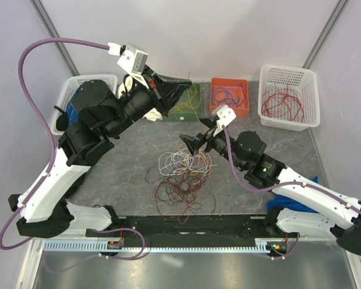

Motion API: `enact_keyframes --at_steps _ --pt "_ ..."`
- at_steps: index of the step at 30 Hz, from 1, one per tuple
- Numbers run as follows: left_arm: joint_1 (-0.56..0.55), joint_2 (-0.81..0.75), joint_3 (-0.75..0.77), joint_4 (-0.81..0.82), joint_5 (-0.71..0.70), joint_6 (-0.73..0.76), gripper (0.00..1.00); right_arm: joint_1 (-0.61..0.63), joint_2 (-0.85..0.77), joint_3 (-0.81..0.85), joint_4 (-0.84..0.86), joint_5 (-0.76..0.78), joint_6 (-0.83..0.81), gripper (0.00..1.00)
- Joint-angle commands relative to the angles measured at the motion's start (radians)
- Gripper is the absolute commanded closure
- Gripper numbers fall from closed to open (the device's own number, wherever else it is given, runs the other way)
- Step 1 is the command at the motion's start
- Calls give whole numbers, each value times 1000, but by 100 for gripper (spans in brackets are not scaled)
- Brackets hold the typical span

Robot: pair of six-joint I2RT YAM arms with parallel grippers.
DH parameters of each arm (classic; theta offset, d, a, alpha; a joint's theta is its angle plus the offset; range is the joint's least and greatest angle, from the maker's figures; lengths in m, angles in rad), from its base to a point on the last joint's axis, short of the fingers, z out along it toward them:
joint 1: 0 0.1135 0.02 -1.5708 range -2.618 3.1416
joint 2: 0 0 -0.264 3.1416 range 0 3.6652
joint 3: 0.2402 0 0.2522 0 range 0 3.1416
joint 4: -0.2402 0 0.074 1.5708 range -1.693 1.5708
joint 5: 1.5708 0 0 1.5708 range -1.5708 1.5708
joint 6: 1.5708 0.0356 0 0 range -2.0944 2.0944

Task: Untangle the cables

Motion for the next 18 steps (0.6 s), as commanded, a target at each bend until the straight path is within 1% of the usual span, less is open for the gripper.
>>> enact_keyframes --at_steps 1,3,6,7,9,10,13,18 --pt "2 -25 19 -10 50 -43 98 -1 26 58 61 7 5 4" --pt "2 -28 7 -10 51 -49 98 -3 39 64 83 -4 8 9" --pt "2 -36 -15 -7 51 -54 98 -3 51 64 120 -30 26 26" --pt "2 -37 -20 -9 48 -54 98 -3 62 67 124 -40 30 41" --pt "4 -45 -36 -9 39 -54 98 -1 72 75 127 -48 39 53" --pt "2 -48 -43 -7 31 -54 98 -3 80 75 130 -53 45 61" --pt "4 -59 -70 -4 21 -57 98 -3 79 64 152 -59 56 71" --pt "4 -82 -119 13 2 -63 98 -3 75 59 164 -66 62 74"
